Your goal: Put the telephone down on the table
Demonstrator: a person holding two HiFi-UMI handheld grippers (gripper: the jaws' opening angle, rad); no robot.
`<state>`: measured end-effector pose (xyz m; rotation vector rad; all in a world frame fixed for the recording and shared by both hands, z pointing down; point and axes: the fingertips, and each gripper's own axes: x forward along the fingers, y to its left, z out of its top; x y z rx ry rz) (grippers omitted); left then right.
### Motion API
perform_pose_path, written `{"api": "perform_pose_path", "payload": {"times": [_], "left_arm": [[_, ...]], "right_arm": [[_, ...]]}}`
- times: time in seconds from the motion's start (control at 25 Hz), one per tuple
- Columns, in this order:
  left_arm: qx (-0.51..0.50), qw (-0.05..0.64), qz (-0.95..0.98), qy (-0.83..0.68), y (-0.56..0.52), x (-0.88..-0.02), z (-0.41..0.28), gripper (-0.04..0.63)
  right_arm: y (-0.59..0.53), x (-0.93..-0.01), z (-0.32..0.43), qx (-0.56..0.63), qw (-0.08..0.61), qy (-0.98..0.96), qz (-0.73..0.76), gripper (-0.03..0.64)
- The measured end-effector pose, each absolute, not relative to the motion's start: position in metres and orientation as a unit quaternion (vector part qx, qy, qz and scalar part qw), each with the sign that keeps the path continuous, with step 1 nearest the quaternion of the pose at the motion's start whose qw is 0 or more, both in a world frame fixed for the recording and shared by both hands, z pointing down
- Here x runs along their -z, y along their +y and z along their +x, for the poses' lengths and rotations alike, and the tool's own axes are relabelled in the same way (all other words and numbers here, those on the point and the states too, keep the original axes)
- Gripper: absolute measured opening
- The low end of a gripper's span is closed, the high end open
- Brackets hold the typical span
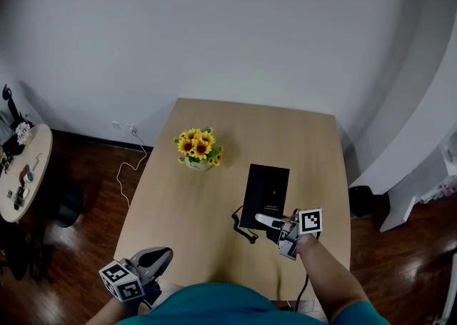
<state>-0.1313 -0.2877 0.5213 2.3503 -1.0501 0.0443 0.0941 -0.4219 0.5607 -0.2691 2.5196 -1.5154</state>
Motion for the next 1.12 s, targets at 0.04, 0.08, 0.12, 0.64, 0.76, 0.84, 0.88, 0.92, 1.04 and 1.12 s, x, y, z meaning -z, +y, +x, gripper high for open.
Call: {"api": "perform_pose_path", "payload": {"times": [0.04, 0.08, 0.12, 0.64, 0.76, 0.84, 0.88, 0.92, 1.04, 1.12], "left_arm": [[-0.019, 0.286, 0.875, -0.391, -0.292, -0.525, -0.135, 0.005], [-0.021, 0.291, 0.874, -0.389, -0.296, -0.528, -0.139, 0.005], [-0.025, 0.295, 0.873, -0.388, -0.300, -0.530, -0.143, 0.005], [-0.069, 0.333, 0.860, -0.379, -0.323, -0.551, -0.192, 0.005], [-0.052, 0.340, 0.859, -0.380, -0.330, -0.545, -0.194, 0.005], [-0.065, 0.339, 0.859, -0.378, -0.330, -0.548, -0.197, 0.005], [-0.066, 0.339, 0.859, -0.377, -0.331, -0.549, -0.198, 0.005], [-0.060, 0.341, 0.859, -0.377, -0.332, -0.547, -0.197, 0.005], [-0.045, 0.346, 0.856, -0.382, -0.335, -0.545, -0.199, 0.005], [-0.050, 0.347, 0.854, -0.384, -0.336, -0.548, -0.201, 0.005]], "right_arm": [[-0.432, -0.568, 0.092, 0.513, 0.090, 0.849, -0.092, 0.161], [-0.442, -0.577, 0.089, 0.515, 0.083, 0.848, -0.094, 0.160], [-0.452, -0.587, 0.087, 0.519, 0.075, 0.846, -0.098, 0.161], [-0.551, -0.693, 0.076, 0.560, 0.047, 0.815, -0.142, 0.162], [-0.558, -0.711, 0.079, 0.568, 0.029, 0.808, -0.152, 0.163], [-0.560, -0.718, 0.081, 0.571, 0.020, 0.804, -0.162, 0.161], [-0.561, -0.719, 0.081, 0.570, 0.020, 0.805, -0.162, 0.161], [-0.562, -0.721, 0.081, 0.569, 0.018, 0.805, -0.165, 0.161], [-0.564, -0.726, 0.083, 0.566, 0.006, 0.805, -0.178, 0.160], [-0.567, -0.730, 0.085, 0.561, -0.017, 0.805, -0.191, 0.160]]}}
